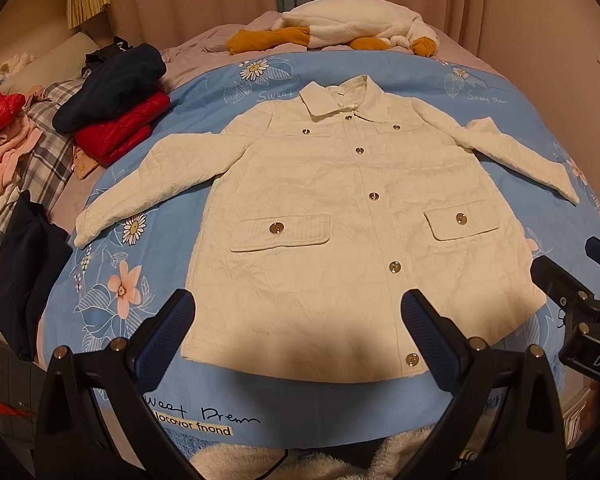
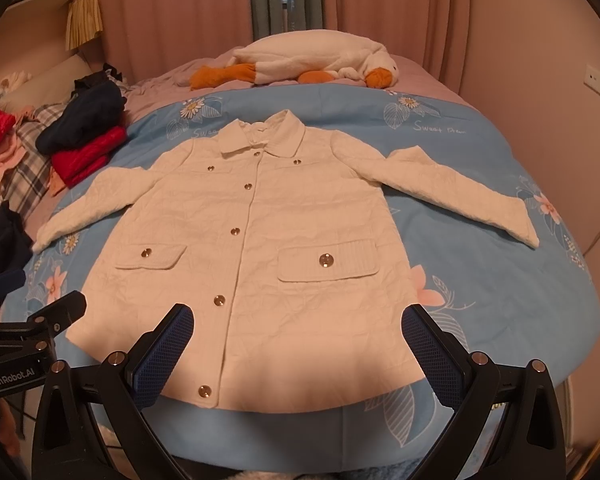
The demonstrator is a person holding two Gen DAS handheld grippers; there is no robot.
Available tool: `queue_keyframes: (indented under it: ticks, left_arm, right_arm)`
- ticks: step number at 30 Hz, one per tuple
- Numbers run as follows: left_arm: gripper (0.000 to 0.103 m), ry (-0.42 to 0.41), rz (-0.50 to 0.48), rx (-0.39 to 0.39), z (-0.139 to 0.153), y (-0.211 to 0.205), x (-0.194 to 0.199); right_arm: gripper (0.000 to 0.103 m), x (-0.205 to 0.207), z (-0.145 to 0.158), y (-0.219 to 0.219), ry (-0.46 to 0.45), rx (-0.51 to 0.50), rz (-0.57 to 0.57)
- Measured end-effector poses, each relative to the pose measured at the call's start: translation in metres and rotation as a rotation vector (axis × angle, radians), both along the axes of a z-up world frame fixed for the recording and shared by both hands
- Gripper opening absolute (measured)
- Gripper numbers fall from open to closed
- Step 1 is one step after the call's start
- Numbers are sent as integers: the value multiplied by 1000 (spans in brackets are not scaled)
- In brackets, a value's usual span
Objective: Fold large clothes
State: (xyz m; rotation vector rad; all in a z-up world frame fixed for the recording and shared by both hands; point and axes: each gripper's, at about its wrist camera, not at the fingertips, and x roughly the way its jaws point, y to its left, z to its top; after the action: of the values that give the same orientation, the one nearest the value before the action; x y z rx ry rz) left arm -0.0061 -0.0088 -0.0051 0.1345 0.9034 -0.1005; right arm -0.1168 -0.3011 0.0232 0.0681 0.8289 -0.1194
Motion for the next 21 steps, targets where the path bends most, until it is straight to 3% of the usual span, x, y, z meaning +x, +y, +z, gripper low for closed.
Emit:
queue_keyframes:
  ticks: [21]
  left_arm:
    - [103, 3, -5, 6, 0, -4, 1]
  right_arm:
    - [103, 0, 2, 0, -2, -1, -1]
